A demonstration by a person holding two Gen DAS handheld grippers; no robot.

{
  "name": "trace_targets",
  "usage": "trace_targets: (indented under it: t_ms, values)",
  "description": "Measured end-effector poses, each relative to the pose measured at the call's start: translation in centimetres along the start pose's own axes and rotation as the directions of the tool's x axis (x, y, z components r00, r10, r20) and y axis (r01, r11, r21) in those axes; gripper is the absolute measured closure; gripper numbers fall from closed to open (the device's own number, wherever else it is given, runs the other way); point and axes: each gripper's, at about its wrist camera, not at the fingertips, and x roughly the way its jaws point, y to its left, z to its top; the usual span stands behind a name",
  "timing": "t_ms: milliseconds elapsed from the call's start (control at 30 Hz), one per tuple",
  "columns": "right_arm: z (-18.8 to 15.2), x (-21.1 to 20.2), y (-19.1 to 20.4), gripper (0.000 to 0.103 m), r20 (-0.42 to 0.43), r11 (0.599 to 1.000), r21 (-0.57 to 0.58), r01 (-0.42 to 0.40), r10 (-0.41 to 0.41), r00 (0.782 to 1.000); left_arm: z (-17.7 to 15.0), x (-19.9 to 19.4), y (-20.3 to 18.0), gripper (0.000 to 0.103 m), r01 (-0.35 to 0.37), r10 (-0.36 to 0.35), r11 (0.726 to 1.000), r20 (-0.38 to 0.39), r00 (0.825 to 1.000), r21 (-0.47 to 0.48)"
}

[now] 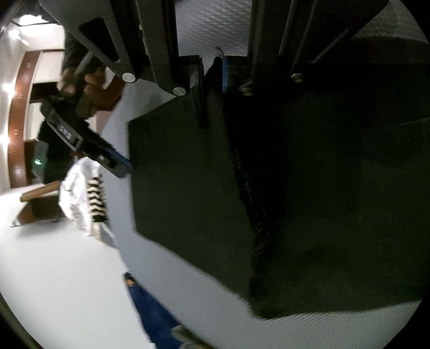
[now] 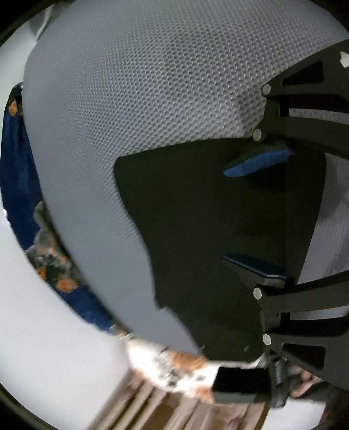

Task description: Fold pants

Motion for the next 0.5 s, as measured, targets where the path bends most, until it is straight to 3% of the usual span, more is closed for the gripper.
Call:
trace_targets:
  t_ms: [100, 200, 333, 500]
  values:
    - [-0.4, 1.4, -0.1, 0.047, -0.038, 0.998, -0.029, 0.048, -0.049, 0.998, 0.1, 0.9, 0.8, 0.094, 0.0, -0.001, 1.0, -0.013, 1.0, -0.028]
    - [-0.3, 1.5, 0.2, 0.047, -0.041, 0.996, -0.058, 0.069, -0.072, 0.997, 0.0, 0.8, -0.3, 0.088, -0.052, 0.053, 0.998, -0.002, 0.999, 0.025]
    - [0.6, 1.0, 0.7, 0.047, -0.003, 0.992, -0.078, 0.096, -0.097, 0.995, 0.0, -0.3, -2.4, 0.081, -0.183, 0.174, 0.974, 0.075, 0.982, 0.13]
    - [2.8, 0.4, 1.7, 0.047, 0.08, 0.975, -0.143, 0.17, -0.16, 0.984, 1.4, -2.5, -3.8, 0.08, -0.245, 0.201, 0.946, 0.207, 0.958, 0.215]
